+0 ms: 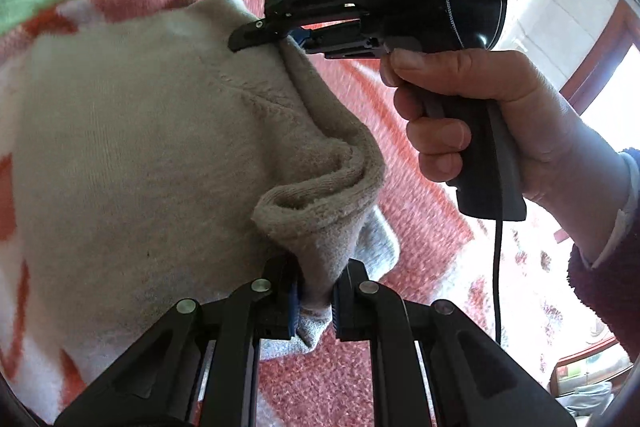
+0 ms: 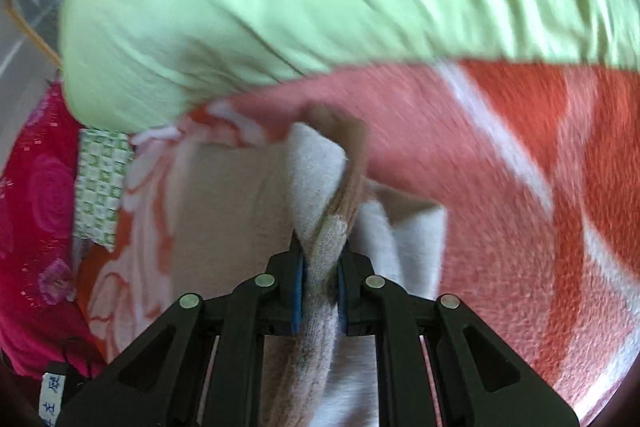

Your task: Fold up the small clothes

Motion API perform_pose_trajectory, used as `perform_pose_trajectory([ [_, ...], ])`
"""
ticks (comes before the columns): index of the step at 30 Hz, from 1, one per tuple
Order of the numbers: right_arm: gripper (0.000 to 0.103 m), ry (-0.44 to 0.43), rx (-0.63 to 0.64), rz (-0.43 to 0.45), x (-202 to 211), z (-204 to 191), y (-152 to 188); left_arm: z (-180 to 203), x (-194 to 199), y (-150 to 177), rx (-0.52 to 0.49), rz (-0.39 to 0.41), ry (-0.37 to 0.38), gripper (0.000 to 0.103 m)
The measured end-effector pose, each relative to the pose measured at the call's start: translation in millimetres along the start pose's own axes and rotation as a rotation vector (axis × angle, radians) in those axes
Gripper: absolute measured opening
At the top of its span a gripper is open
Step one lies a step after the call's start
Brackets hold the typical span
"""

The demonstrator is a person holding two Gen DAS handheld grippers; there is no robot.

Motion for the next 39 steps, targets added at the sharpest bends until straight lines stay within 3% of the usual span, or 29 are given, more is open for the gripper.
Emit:
perform_pose_trajectory([
  [2, 0.015, -0.021, -0.045, 0.000, -3.4, 9.8, 5.8, -3.1, -2.8, 2.2, 0.005, -0.006, 0.006, 0.014],
  [5, 0.026, -0.060, -0.113, 0.008, 3.0, 14.6, 9.9, -6.9, -2.6, 3.0, 0.015, -0.017, 0.032, 0.017],
  [9, 0.030, -0.026, -0.131, 0.045, 23.0, 13.8, 20.1, -12.0, 7.6, 7.6, 0.045, -0.026, 0.066, 0.026],
  [12, 0.050, 0.018, -0.136, 0.099, 46.1, 12.4, 31.7, -2.0, 12.3, 20.3, 0.079, -0.051, 0.111, 0.034],
  [15, 0.054, -0.004, -0.128, 0.181, 70.3, 2.5, 40.5, -0.6, 27.4, 42.0, 0.064, -0.071, 0.118, 0.034],
  [20, 0.054, -0.105, -0.168, 0.204, 80.1, -12.6, 68.2, -30.9, 56.0, 55.6, 0.089, -0.063, 0.056, 0.034],
  [28, 0.054, -0.089, -0.198, 0.138, 55.1, -10.0, 94.8, -125.3, 90.6, 42.0, 0.328, 0.004, -0.039, 0.042],
  [36, 0.054, -0.068, -0.177, 0.071, 27.5, -14.4, 95.6, -164.5, 61.9, 33.6, 0.483, -0.029, -0.001, 0.047],
  [37, 0.048, -0.079, -0.185, 0.072, 27.5, -15.0, 95.6, -164.1, 58.9, 32.8, 0.489, -0.028, -0.001, 0.049],
  [38, 0.035, -0.105, -0.195, 0.075, 29.2, -17.2, 94.8, -163.6, 55.6, 34.4, 0.487, -0.028, -0.003, 0.051],
  [39, 0.015, -0.123, -0.210, 0.081, 34.0, -18.6, 93.1, -162.6, 53.9, 34.9, 0.483, -0.029, -0.004, 0.051],
])
Point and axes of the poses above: each gripper's, at about its wrist camera, not at the fingertips, and x roughly against the way its jaws point, z to its right, y to its underside, the point moved 9 cm from there along -x, roughly the way its jaws point, and after that the axes turned 2 degrees about -x, right-handed, at the moved point
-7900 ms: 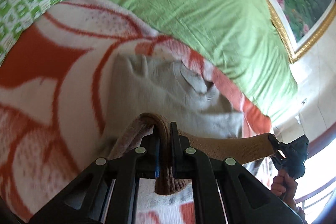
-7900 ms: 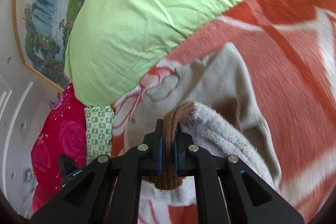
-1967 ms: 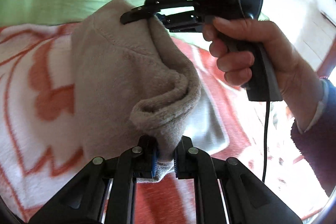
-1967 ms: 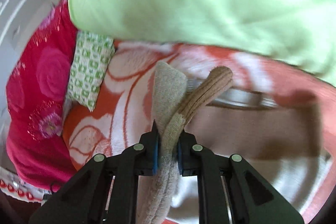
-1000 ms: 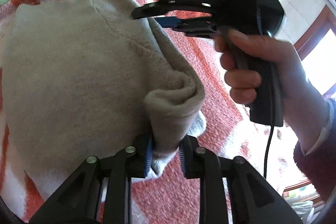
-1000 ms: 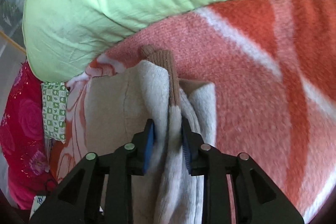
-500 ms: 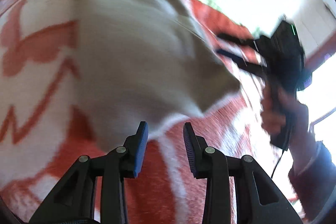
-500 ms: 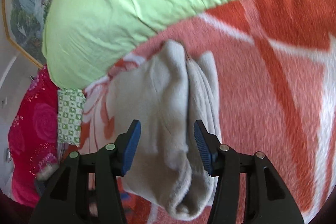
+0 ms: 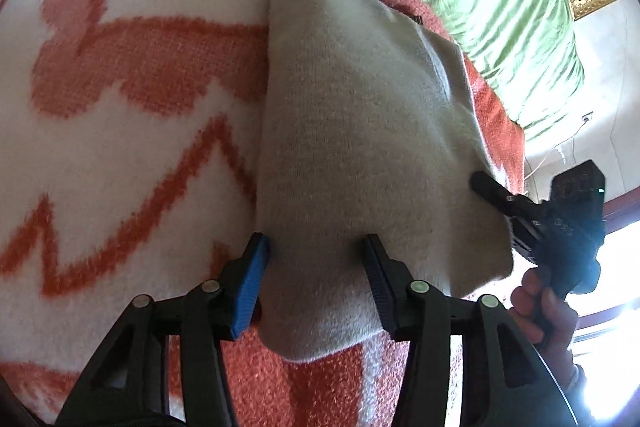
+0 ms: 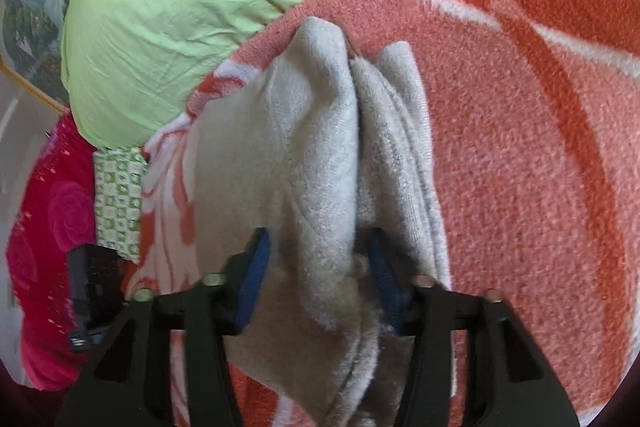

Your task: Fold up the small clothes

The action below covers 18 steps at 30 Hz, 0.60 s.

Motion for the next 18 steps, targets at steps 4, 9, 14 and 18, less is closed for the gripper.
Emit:
perform_pose_trajectory([
  [4, 0.014, -0.098, 0.020, 0.127, 45.7, -25.2, -14.5, 12.3, 8.7, -4.2, -0.017, 0.009, 0.018, 0.055],
  [9, 0.014, 0.012, -0.018, 0.131, 45.3, 10.8, -2.4, 19.0, -4.6, -6.7, -0.044, -0.020, -0.008, 0.058],
  [14, 0.014, 0.068, -0.106, 0.126, 17.4, 63.0, 15.0, 15.5, -19.9, -1.8, -0.042, -0.051, -0.011, 0.062],
  [18, 0.020, 0.046, -0.152, 0.147, 23.9, 59.3, 10.9, 15.6, -9.6, -9.8, -0.049, -0.030, -0.014, 0.061],
])
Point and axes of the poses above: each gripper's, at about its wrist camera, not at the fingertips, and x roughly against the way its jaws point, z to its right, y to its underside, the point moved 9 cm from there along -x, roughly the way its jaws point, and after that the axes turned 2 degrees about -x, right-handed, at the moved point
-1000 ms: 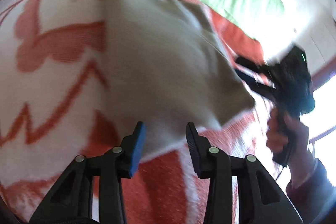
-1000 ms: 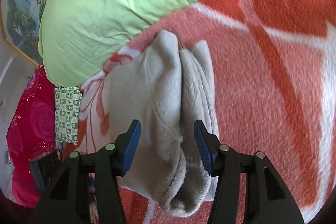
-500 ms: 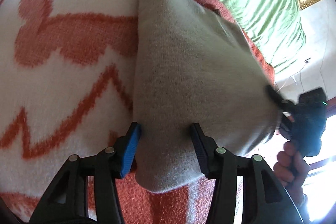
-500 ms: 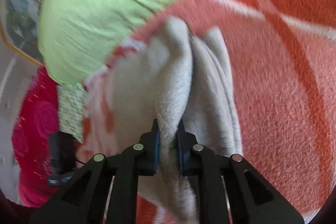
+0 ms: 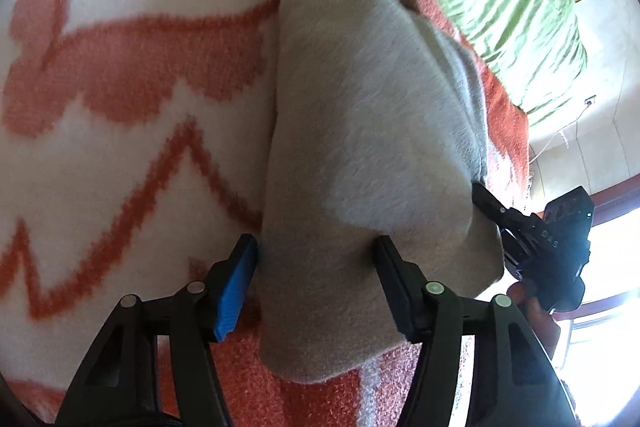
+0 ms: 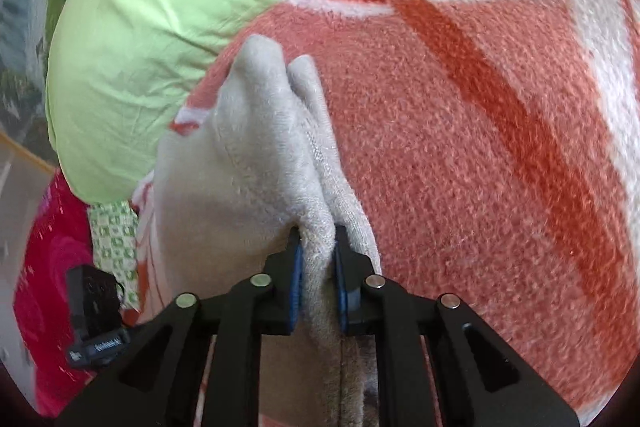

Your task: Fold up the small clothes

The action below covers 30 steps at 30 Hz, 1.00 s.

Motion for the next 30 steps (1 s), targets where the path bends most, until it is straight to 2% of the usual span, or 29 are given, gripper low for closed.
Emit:
perform_pose_trajectory([
  [2, 0.025, 0.033, 0.040, 0.009, 11.6, -9.3, -6.6, -1.0, 9.9, -10.0, -0.005, 0.029, -0.009, 0.061],
  [5, 0.032, 0.066, 0.122, 0.071, 24.2, -28.0, -27.2, -7.3, 18.2, -34.5, 0.026, 0.065, -0.012, 0.061],
  [7, 0.049, 0.071, 0.135, 0.074, 20.7, -35.3, -40.4, -13.9, 19.3, -53.2, 0.063, 0.085, -0.014, 0.061],
  [8, 0.050, 0.088, 0.142, 0.077, 15.9, -37.9, -50.0, -16.3, 18.7, -62.6, 0.077, 0.095, -0.019, 0.061],
  [12, 0.050, 0.109, 0.198, 0.049, -14.6, -49.5, -70.9, -22.1, 12.9, -100.2, 0.093, 0.140, -0.054, 0.062],
  [14, 0.045, 0.157, 0.228, -0.008, -40.1, -49.8, -75.1, -26.2, 8.7, -117.5, 0.084, 0.155, -0.104, 0.062],
  [15, 0.021, 0.161, 0.225, -0.058, -54.8, -48.4, -73.2, -28.3, 3.7, -126.3, 0.074, 0.156, -0.133, 0.061],
  [16, 0.017, 0.169, 0.220, -0.077, -62.8, -44.9, -74.2, -28.8, -3.6, -133.5, 0.066, 0.151, -0.159, 0.060],
  [17, 0.017, 0.178, 0.222, -0.075, -68.7, -41.7, -77.8, -31.1, -9.0, -138.4, 0.056, 0.142, -0.182, 0.056],
  [22, 0.017, 0.133, 0.136, -0.057, -72.5, -30.6, -90.2, -32.3, -28.2, -154.8, -0.005, 0.121, -0.254, 0.058],
  [24, 0.018, 0.094, 0.111, -0.057, -63.8, -30.6, -88.4, -24.4, -25.8, -156.1, -0.016, 0.121, -0.237, 0.058],
  [25, 0.022, 0.081, 0.100, -0.052, -56.1, -29.3, -87.3, -17.2, -28.0, -156.8, -0.013, 0.122, -0.222, 0.057],
  [28, 0.034, 0.094, 0.102, -0.022, -28.8, -23.9, -81.8, -11.2, -16.5, -142.6, -0.002, 0.119, -0.167, 0.057],
  [30, 0.037, 0.104, 0.124, -0.009, -8.2, -22.2, -72.5, -10.7, -7.2, -129.9, 0.014, 0.124, -0.124, 0.061],
])
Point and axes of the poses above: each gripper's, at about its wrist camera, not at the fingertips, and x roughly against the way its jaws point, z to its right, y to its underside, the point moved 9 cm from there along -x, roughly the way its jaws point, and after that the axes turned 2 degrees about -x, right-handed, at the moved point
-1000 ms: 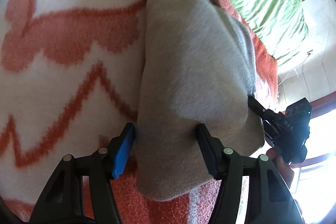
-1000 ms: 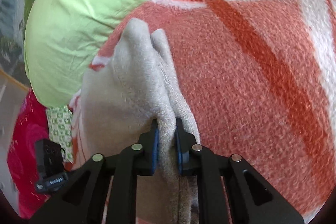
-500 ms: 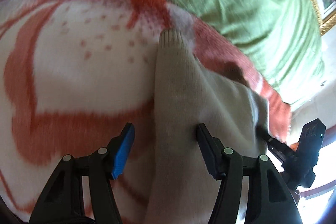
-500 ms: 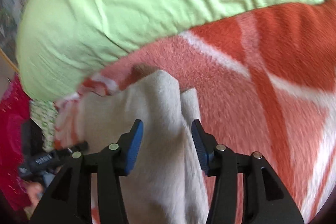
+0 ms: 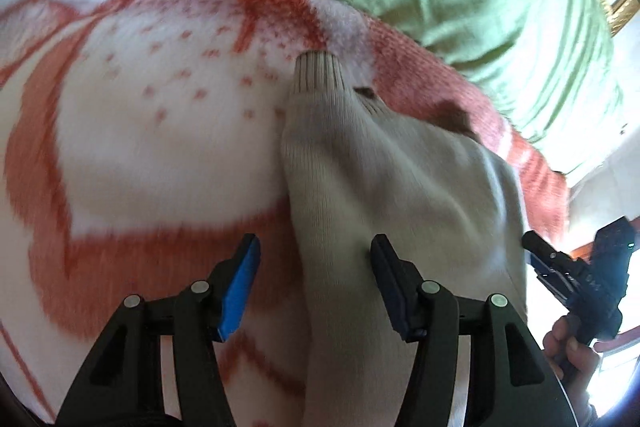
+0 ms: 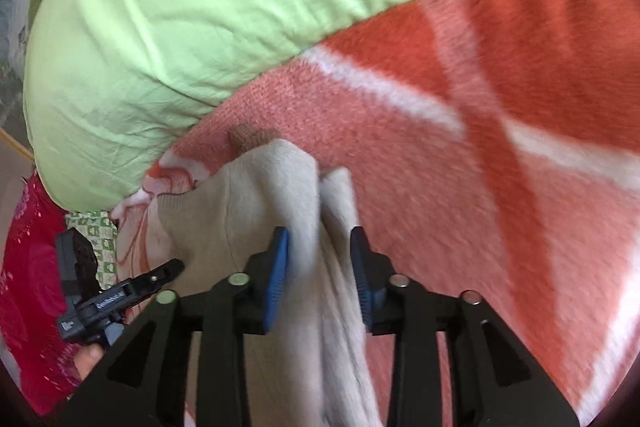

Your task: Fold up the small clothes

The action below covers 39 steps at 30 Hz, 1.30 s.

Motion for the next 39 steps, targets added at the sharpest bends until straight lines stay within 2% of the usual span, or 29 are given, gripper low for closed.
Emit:
perform_pose_trajectory([
  [2, 0.047, -0.002, 0.008, -0.003, 11.9, 0.4, 8.1, 1.0, 8.7, 13.4, 0.034, -0.007, 0.052, 0.072],
  [4, 0.072, -0.016, 0.017, -0.010, 22.8, -0.9, 19.8, 3.3, 15.3, 33.9, 0.058, -0.040, 0.115, 0.076],
  [5, 0.075, -0.031, 0.027, -0.013, 27.5, -3.2, 27.2, 3.0, 16.1, 42.7, 0.063, -0.054, 0.131, 0.078],
  [12, 0.077, -0.034, 0.011, -0.071, 21.6, 10.4, 55.5, 7.4, -6.6, 91.1, 0.128, -0.143, 0.206, 0.082],
  [18, 0.077, -0.099, -0.001, -0.101, 6.5, 11.0, 53.0, 22.0, -21.7, 90.0, 0.118, -0.167, 0.248, 0.083],
  [20, 0.077, -0.101, 0.012, -0.124, -2.6, 14.3, 53.4, 27.6, -30.6, 85.8, 0.128, -0.178, 0.253, 0.088],
  [22, 0.077, -0.119, 0.010, -0.136, -9.1, 17.3, 52.8, 30.6, -42.5, 84.8, 0.154, -0.189, 0.247, 0.098],
  [24, 0.078, -0.138, 0.017, -0.143, -13.5, 17.6, 53.0, 31.5, -49.9, 85.7, 0.181, -0.182, 0.248, 0.099],
  [26, 0.078, -0.141, 0.029, -0.156, -19.6, 18.8, 55.1, 37.3, -54.4, 86.0, 0.167, -0.159, 0.248, 0.093],
  [27, 0.077, -0.141, 0.027, -0.161, -21.2, 18.8, 55.7, 43.9, -56.4, 85.5, 0.143, -0.145, 0.260, 0.087],
  [28, 0.075, -0.137, 0.025, -0.167, -21.1, 18.0, 56.6, 51.2, -58.0, 85.3, 0.123, -0.140, 0.287, 0.073],
  [29, 0.071, -0.140, 0.024, -0.175, -21.5, 16.1, 57.5, 55.4, -60.9, 85.3, 0.114, -0.139, 0.282, 0.071],
  [30, 0.054, -0.154, 0.012, -0.193, -24.6, 12.9, 59.5, 57.1, -61.3, 84.9, 0.111, -0.138, 0.279, 0.068],
  [31, 0.038, -0.182, -0.017, -0.210, -28.3, 8.5, 61.9, 59.3, -61.2, 84.5, 0.104, -0.135, 0.280, 0.061],
  [32, 0.037, -0.190, -0.050, -0.204, -28.4, 7.3, 63.7, 60.8, -60.2, 84.1, 0.099, -0.131, 0.285, 0.052],
  [34, 0.032, -0.158, -0.042, -0.170, -22.2, 0.6, 64.3, 63.3, -53.6, 81.6, 0.091, -0.123, 0.301, 0.045],
  [39, 0.028, -0.153, -0.052, -0.108, -2.9, -23.3, 63.6, 70.7, -29.7, 73.8, 0.034, -0.081, 0.291, 0.039],
])
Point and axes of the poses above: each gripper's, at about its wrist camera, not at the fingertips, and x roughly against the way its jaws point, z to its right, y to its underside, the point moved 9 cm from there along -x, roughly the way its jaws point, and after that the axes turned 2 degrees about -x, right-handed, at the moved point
